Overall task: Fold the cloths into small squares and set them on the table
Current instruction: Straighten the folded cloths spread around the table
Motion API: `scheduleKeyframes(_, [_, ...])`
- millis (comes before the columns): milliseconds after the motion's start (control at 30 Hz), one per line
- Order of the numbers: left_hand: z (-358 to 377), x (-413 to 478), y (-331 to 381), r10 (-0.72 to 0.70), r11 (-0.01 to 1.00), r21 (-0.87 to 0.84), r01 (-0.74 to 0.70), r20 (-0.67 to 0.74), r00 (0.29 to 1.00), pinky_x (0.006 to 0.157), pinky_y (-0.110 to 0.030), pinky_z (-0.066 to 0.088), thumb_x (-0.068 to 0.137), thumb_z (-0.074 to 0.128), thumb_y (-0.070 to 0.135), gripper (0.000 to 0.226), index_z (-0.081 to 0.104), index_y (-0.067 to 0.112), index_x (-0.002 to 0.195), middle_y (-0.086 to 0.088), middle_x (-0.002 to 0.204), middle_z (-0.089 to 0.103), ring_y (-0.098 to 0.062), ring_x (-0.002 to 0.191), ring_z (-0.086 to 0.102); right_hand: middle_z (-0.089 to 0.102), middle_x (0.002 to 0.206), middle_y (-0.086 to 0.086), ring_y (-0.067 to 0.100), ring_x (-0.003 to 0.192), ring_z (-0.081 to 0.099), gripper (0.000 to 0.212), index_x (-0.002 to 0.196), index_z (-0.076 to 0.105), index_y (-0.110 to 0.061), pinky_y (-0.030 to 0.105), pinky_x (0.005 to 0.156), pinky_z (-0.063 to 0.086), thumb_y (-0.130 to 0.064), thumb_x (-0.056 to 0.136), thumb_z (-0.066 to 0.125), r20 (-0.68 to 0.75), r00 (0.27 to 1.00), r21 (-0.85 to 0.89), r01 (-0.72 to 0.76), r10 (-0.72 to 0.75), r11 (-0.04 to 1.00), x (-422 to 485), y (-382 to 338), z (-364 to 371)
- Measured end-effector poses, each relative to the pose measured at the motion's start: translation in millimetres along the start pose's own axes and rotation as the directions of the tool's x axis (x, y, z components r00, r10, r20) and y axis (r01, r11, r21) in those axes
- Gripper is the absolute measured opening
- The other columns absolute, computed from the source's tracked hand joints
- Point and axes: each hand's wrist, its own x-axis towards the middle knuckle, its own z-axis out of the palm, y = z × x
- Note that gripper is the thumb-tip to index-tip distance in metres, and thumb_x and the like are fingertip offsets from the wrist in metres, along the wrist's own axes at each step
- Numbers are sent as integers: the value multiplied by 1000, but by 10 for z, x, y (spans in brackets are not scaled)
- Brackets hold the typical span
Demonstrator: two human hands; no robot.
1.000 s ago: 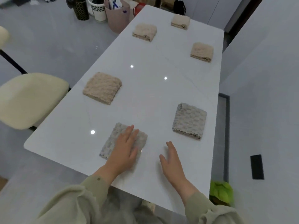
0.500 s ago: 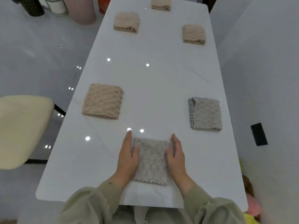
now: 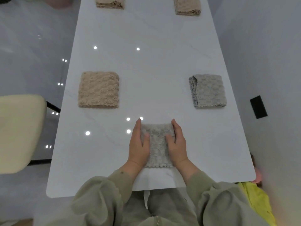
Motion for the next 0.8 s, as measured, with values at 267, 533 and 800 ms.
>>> scheduleKeyframes(267, [-61, -95, -62, -32, 998, -55, 29, -53, 998, 109, -11, 16, 95, 35, 36, 59, 20, 16, 149, 11, 149, 24, -1, 138, 21, 38, 143, -6, 8, 134, 35, 66, 144, 33, -11, 20, 111, 28, -34, 84, 45, -9, 1000, 34, -15, 15, 999, -44, 75, -175])
scheduleKeyframes(533, [71, -210, -47, -5, 999, -52, 4, -25, 1000, 111, -15, 18, 92, 34, 35, 63, 20, 12, 149, 3, 152, 27, -6, 140, 24, 36, 147, -2, 5, 131, 35, 68, 146, 28, -10, 17, 108, 28, -31, 83, 43, 37, 999, -19, 5, -4, 1000, -172, 0, 25])
scheduleKeyframes(800, [3, -255, -93, -16, 1000, -14, 15, -125, 992, 115, -26, 20, 93, 32, 38, 59, 20, 18, 148, 9, 149, 25, -5, 139, 23, 40, 145, 1, 10, 131, 37, 64, 143, 34, -10, 22, 110, 26, -32, 83, 44, 8, 1000, -137, 5, -3, 991, -88, 84, -268])
